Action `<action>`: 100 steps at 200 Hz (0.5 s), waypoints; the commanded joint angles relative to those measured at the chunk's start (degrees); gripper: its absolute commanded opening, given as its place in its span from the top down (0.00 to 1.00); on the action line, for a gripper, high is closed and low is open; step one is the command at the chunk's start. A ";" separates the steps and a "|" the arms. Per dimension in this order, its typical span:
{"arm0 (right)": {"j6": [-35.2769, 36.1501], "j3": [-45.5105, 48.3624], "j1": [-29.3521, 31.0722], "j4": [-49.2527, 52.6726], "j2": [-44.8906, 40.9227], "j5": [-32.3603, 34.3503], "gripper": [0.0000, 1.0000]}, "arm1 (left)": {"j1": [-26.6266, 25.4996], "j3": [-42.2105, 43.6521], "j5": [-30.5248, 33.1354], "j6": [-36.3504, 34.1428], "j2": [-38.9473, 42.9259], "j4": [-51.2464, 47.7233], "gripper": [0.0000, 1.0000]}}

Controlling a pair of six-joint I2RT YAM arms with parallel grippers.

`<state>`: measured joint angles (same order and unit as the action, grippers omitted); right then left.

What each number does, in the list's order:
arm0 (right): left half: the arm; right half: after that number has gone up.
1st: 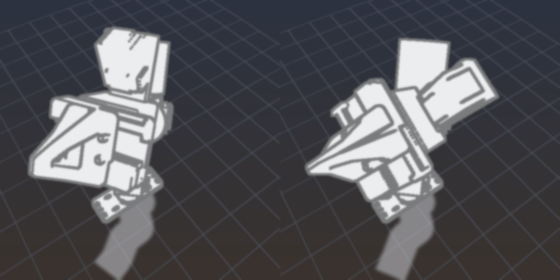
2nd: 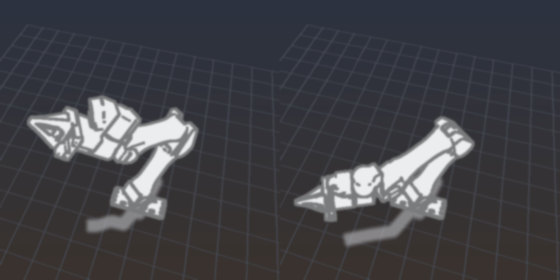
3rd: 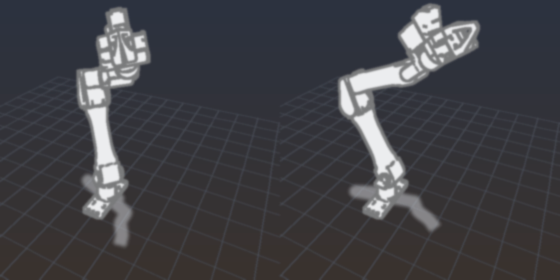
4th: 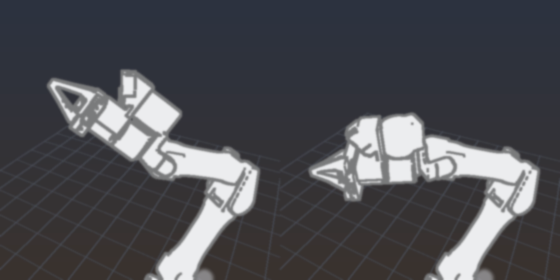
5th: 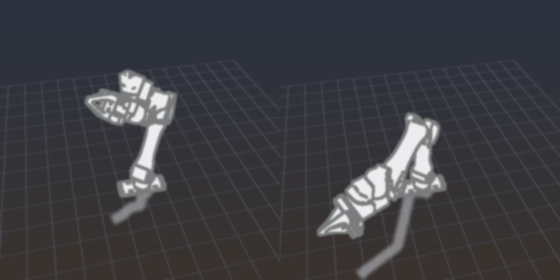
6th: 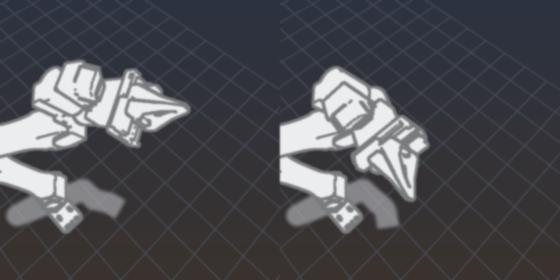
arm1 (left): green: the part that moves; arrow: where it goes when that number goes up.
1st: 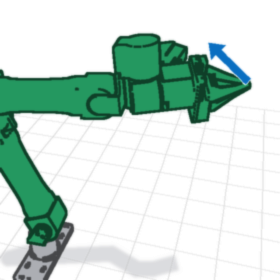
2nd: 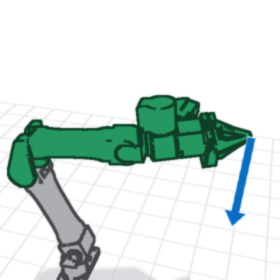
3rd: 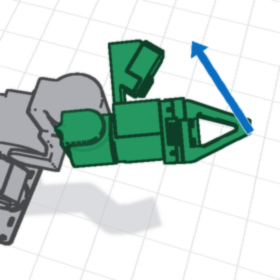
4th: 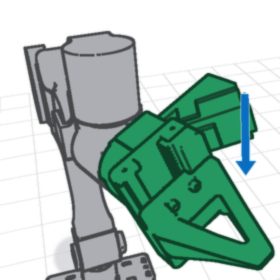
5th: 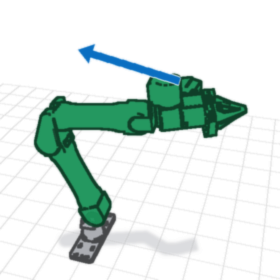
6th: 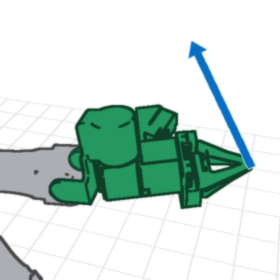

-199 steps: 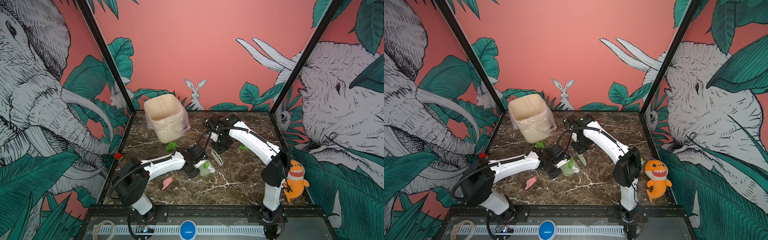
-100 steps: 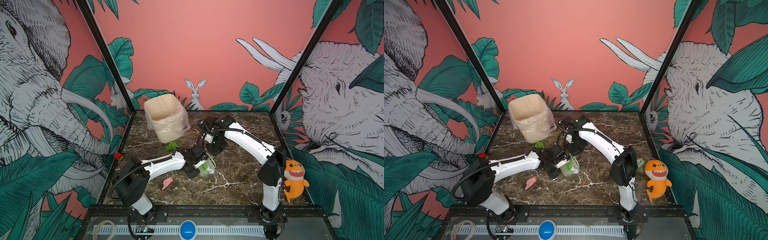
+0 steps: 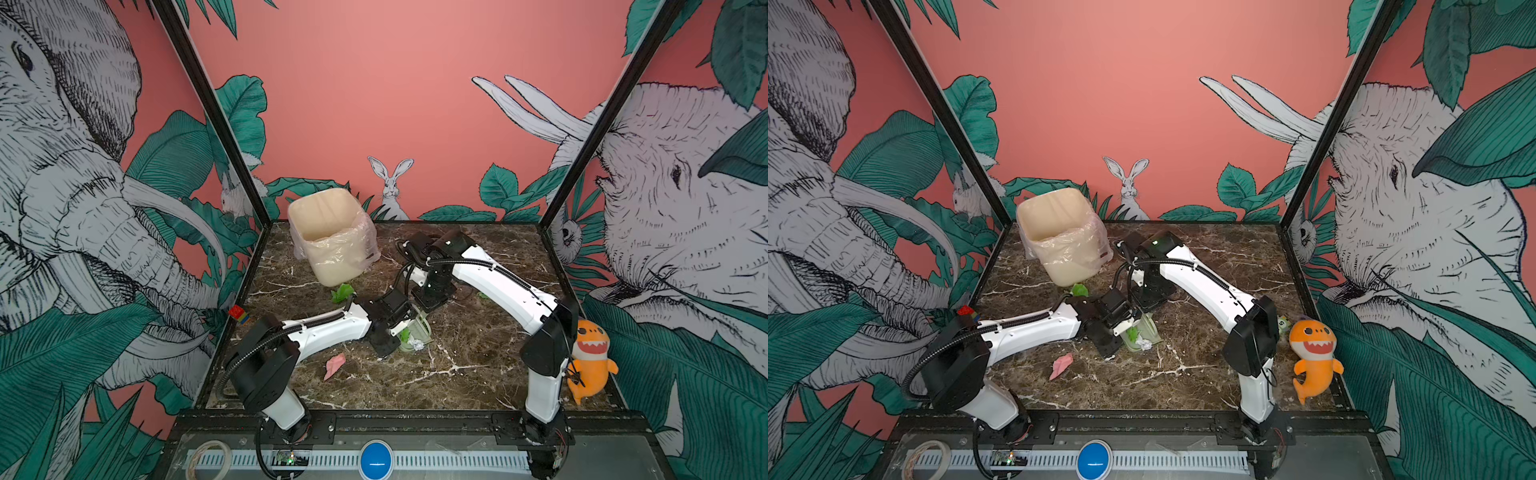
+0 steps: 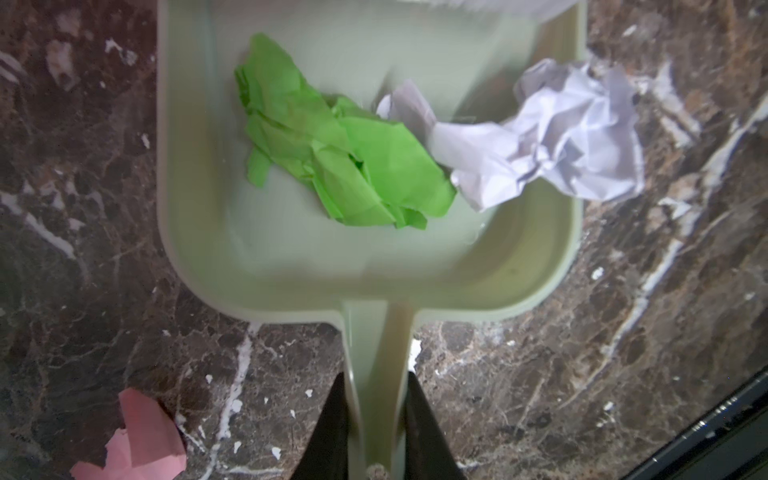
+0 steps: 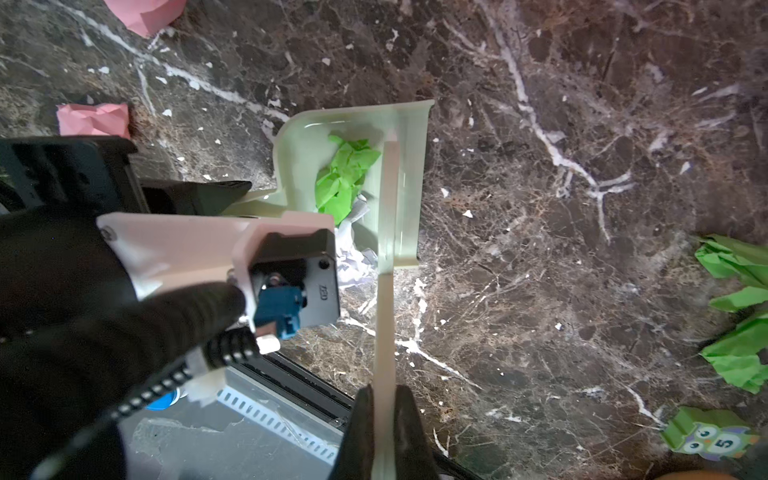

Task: Sweep away the paper scraps from the table
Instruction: 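Sweep the green and white crumpled scraps into the dustpan with the right brush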

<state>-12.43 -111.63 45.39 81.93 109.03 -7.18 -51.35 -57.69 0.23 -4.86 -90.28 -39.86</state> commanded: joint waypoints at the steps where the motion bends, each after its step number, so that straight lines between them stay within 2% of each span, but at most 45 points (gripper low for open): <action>1: 0.81 -0.87 -0.92 1.13 -4.06 1.13 1.00 | -0.44 1.07 0.55 0.59 1.89 0.22 0.89; 67: 1.53 -0.40 -7.62 2.79 -9.65 2.92 1.00 | -0.42 1.53 0.97 2.83 6.08 1.27 0.89; 100: 1.07 5.25 -12.76 0.57 -15.07 0.42 1.00 | 0.10 0.28 1.72 4.48 9.57 0.23 0.89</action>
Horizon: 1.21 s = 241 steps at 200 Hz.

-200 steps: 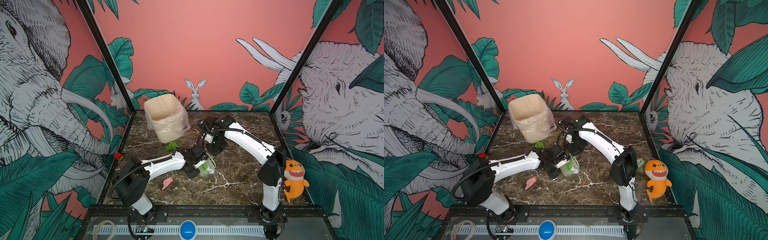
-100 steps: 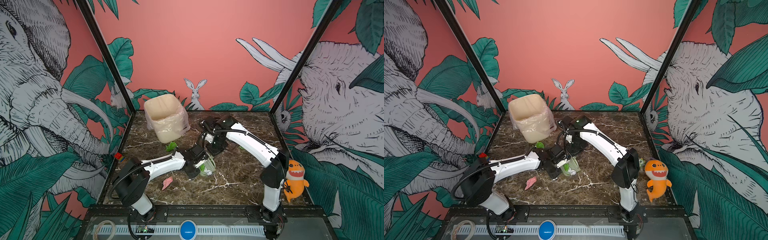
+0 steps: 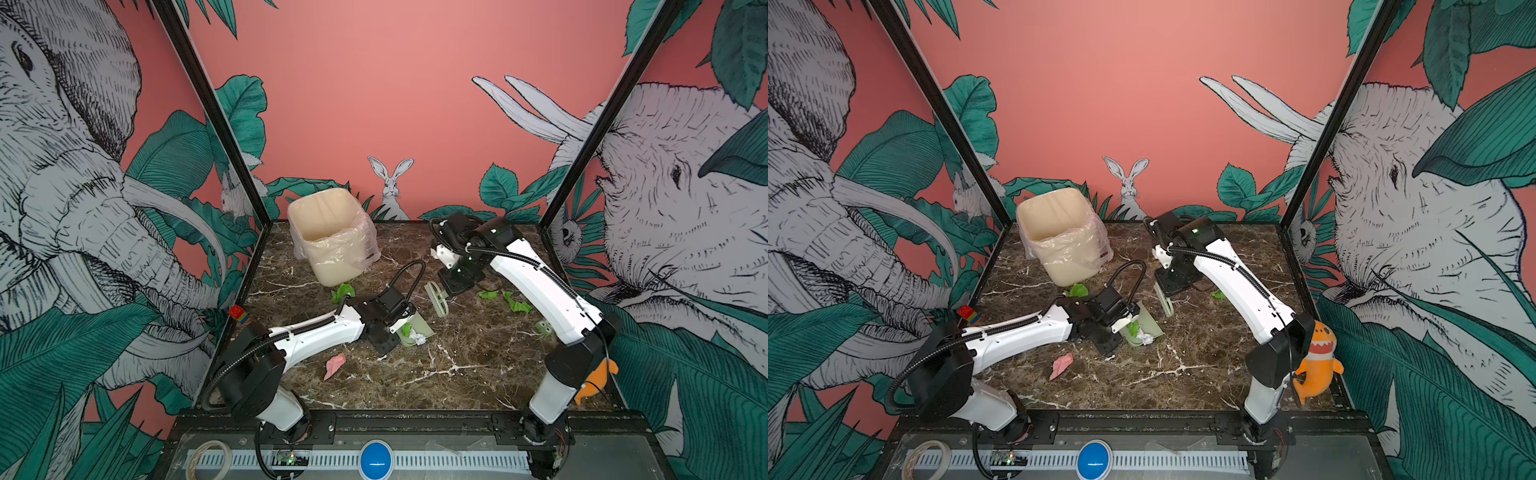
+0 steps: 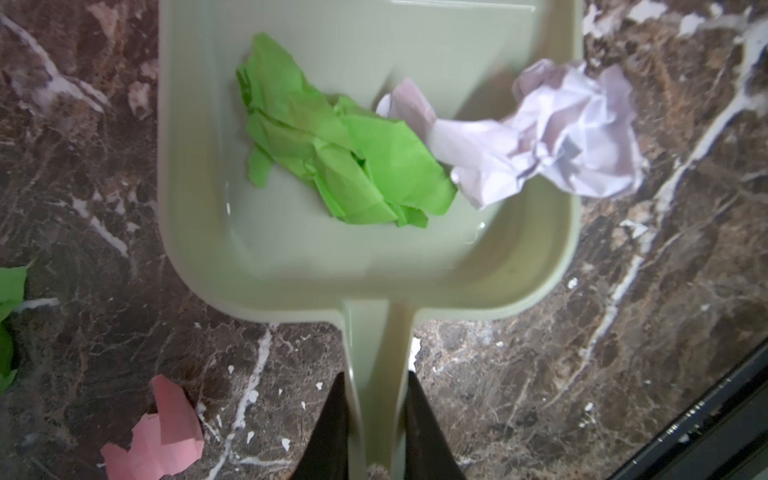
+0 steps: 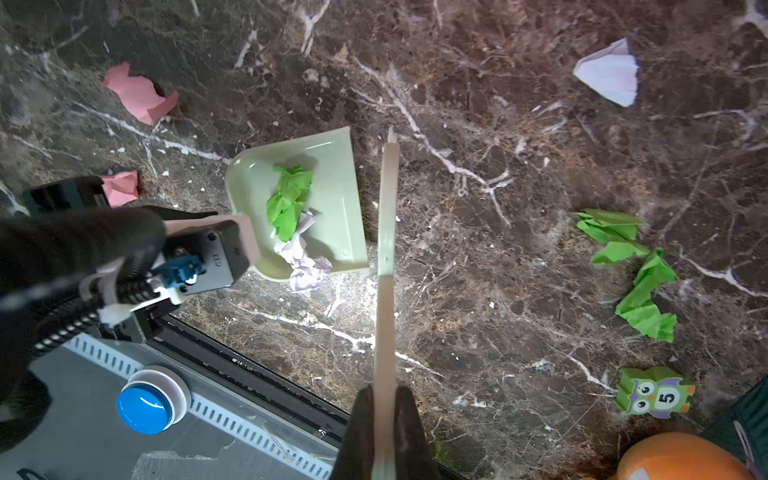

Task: Sweep away the paper scraps from the table
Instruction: 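Sweep the green and white crumpled scraps into the dustpan with the right brush, then lift the loaded dustpan with the left gripper and carry it over the cream bin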

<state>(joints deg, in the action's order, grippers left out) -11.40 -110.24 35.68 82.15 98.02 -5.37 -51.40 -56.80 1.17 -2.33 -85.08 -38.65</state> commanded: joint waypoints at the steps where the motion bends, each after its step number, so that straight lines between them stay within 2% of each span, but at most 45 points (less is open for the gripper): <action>1: 0.01 4.13 -3.20 0.23 -4.24 -1.53 1.00 | 0.15 -0.69 0.82 2.05 4.47 -1.02 0.89; 42: -1.26 13.81 -7.82 -3.79 -10.74 -5.78 1.00 | 2.59 -5.53 0.65 2.99 7.96 -5.20 0.88; 77: -1.76 18.13 -9.30 -5.22 -13.35 -6.75 1.00 | 5.19 -11.01 0.03 3.29 9.73 -9.69 0.88; 123: -1.88 20.14 -10.54 -6.19 -14.60 -7.81 1.00 | 7.94 -20.09 0.65 2.74 9.63 -17.01 0.88; 189: -1.26 20.66 -11.40 -6.53 -15.14 -8.75 1.00 | 10.92 -34.10 5.23 1.57 7.25 -26.65 0.88; 194: -1.26 20.80 -11.50 -6.64 -15.21 -8.86 1.00 | 12.96 -34.89 5.10 1.63 7.12 -27.02 0.88; 241: -0.70 21.49 -11.96 -6.64 -15.83 -9.36 1.00 | 21.01 -41.78 3.67 0.88 6.42 -29.67 0.87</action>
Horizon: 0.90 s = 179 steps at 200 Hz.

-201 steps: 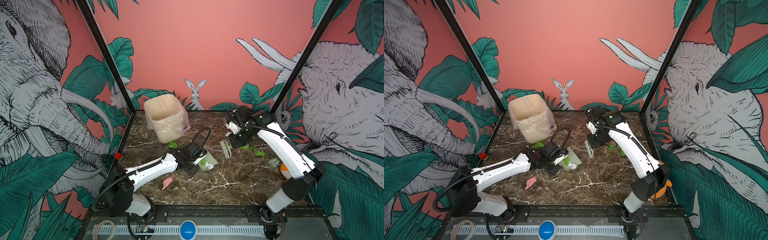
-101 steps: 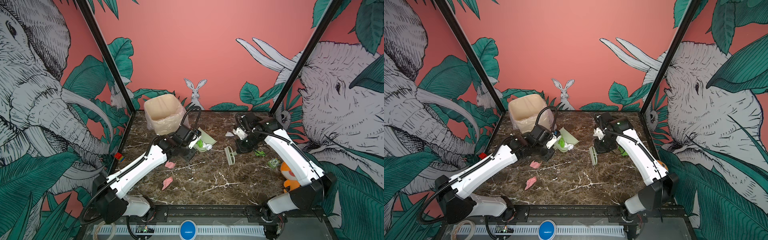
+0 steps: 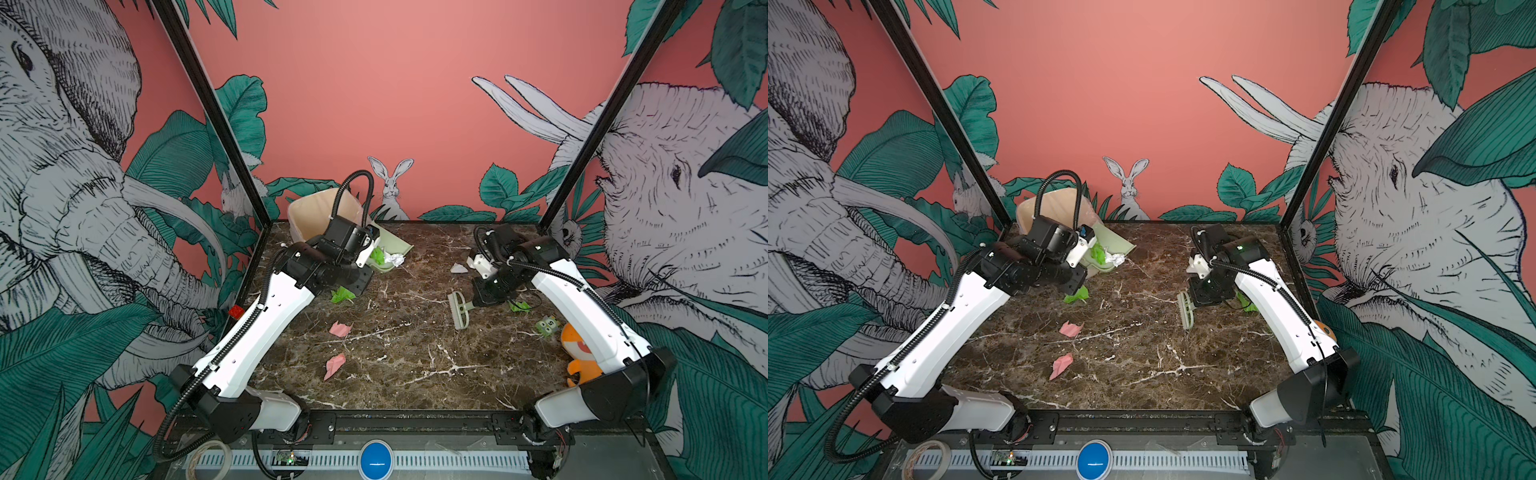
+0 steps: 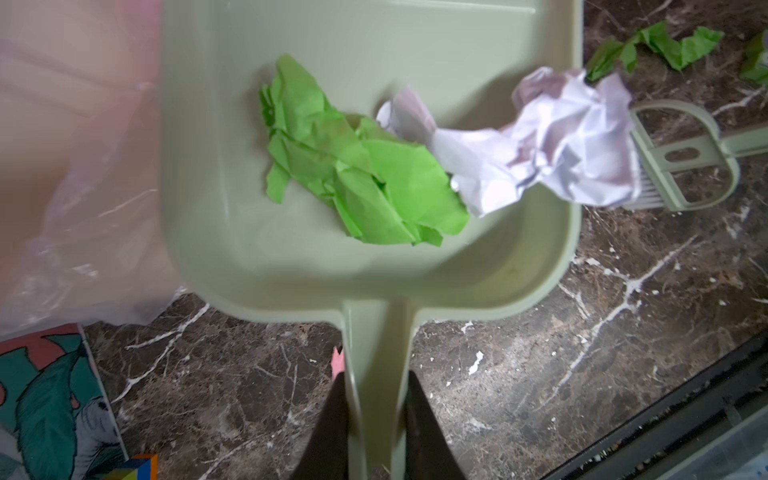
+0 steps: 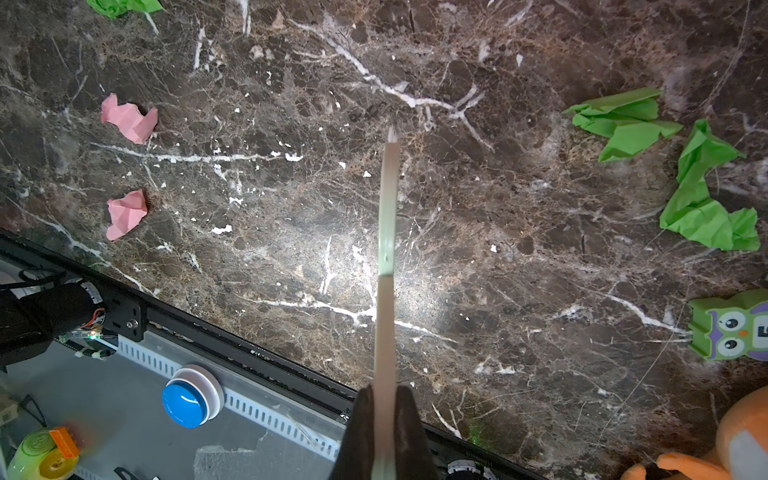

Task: Sweep away the paper scraps from the table
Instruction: 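Lift the loaded dustpan with the left gripper and carry it over the cream bin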

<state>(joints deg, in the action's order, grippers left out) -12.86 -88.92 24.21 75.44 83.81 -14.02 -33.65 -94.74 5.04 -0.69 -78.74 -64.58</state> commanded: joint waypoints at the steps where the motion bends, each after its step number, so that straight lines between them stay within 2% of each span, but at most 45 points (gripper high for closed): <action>1: 0.79 0.17 -0.48 0.06 -1.63 -0.68 1.00 | 3.43 -3.86 -0.16 -0.78 0.04 -3.77 0.87; 86: 1.26 -0.02 -1.43 0.14 -1.37 -1.79 1.00 | 19.78 -6.23 -1.20 -3.94 -0.42 -1.37 0.87; 153: 1.08 -0.15 -1.37 0.46 -1.28 -2.30 1.00 | 31.87 -11.23 -1.79 -9.09 -7.10 0.10 0.87; 179: 0.98 -0.17 -1.38 0.67 -1.28 -2.41 1.00 | 32.66 -14.88 1.56 -11.84 -10.67 -1.04 0.87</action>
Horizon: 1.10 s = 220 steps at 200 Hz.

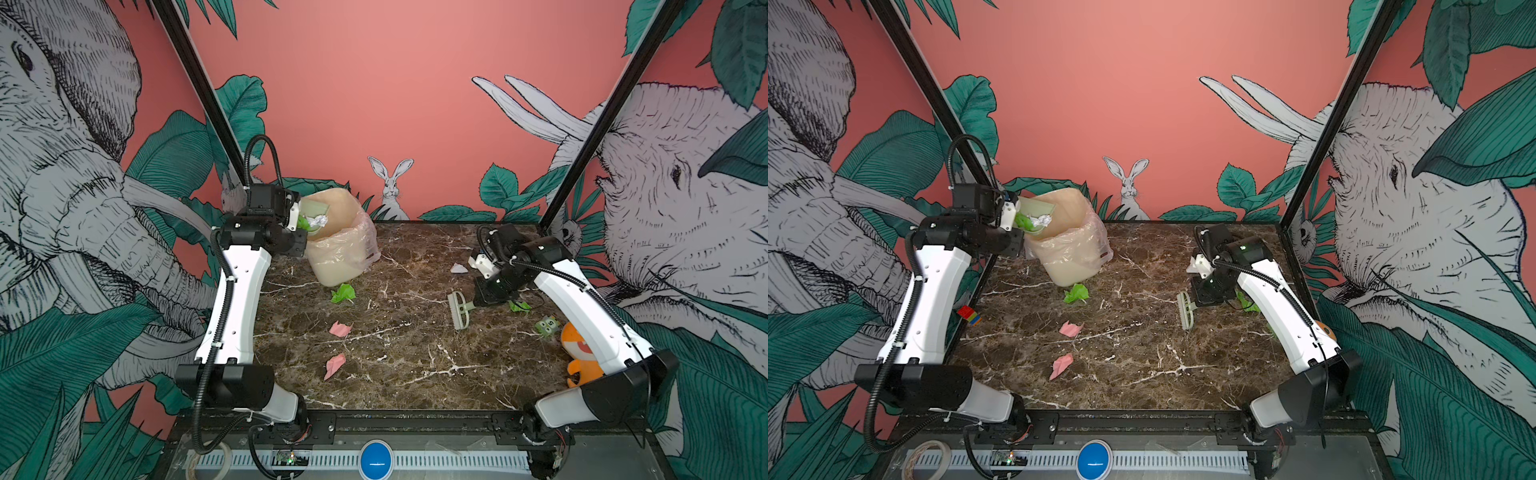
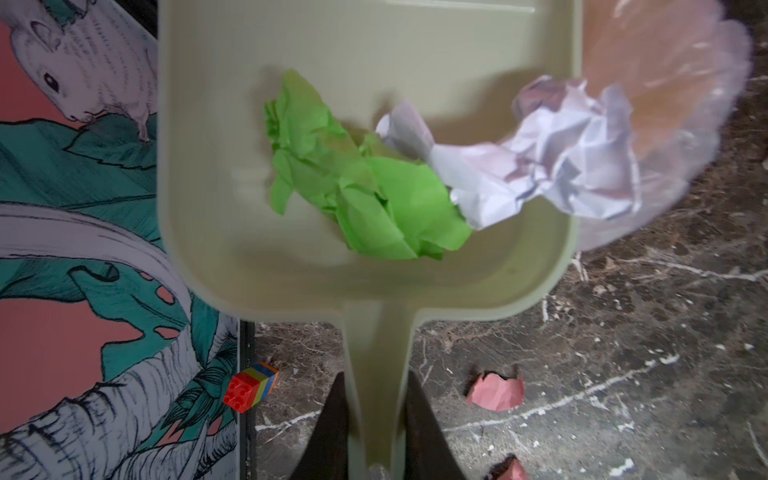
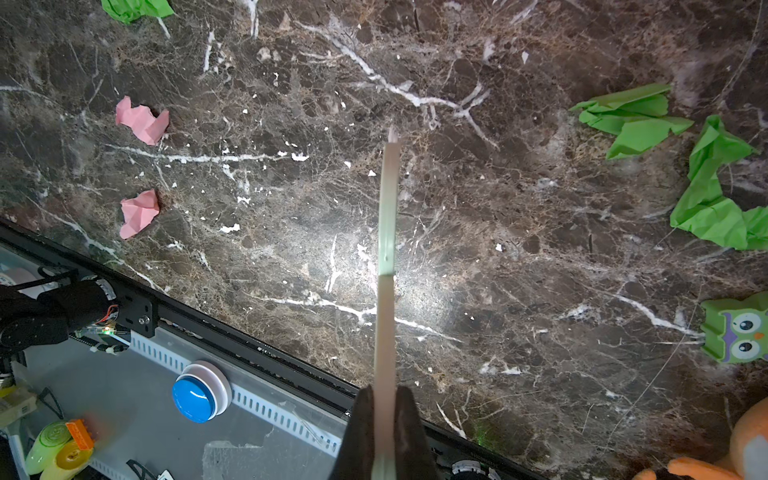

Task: Sweep away the paper scraps from the table
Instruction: 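Lift the loaded dustpan with the left gripper and carry it over the cream bin, then tip the dustpan over the cream bin with the left gripper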

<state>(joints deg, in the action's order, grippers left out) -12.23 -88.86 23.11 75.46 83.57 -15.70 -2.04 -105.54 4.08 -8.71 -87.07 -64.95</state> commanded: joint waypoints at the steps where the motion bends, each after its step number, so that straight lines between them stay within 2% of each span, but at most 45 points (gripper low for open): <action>1: 0.35 -0.21 -0.32 0.65 -1.04 -0.73 1.00 | 1.07 -4.20 2.65 -3.88 -2.51 -0.73 0.87; 50: 0.71 -0.60 -0.35 1.05 -0.27 -1.24 1.00 | -0.62 -10.20 8.65 -8.65 -7.57 -3.02 0.87; 110: 1.49 -1.79 -0.31 1.84 0.80 -1.43 1.00 | -5.93 -14.87 16.81 -13.95 -12.12 -6.06 0.86; 220: 2.10 -1.63 -0.34 2.25 0.89 -1.85 1.00 | -14.38 -9.40 39.66 -22.48 -13.93 -0.56 0.87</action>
<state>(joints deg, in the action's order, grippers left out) -10.70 -89.84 23.11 76.77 84.27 -16.82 -15.25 -116.99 36.32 -27.73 -101.78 -67.42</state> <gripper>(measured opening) 0.062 0.192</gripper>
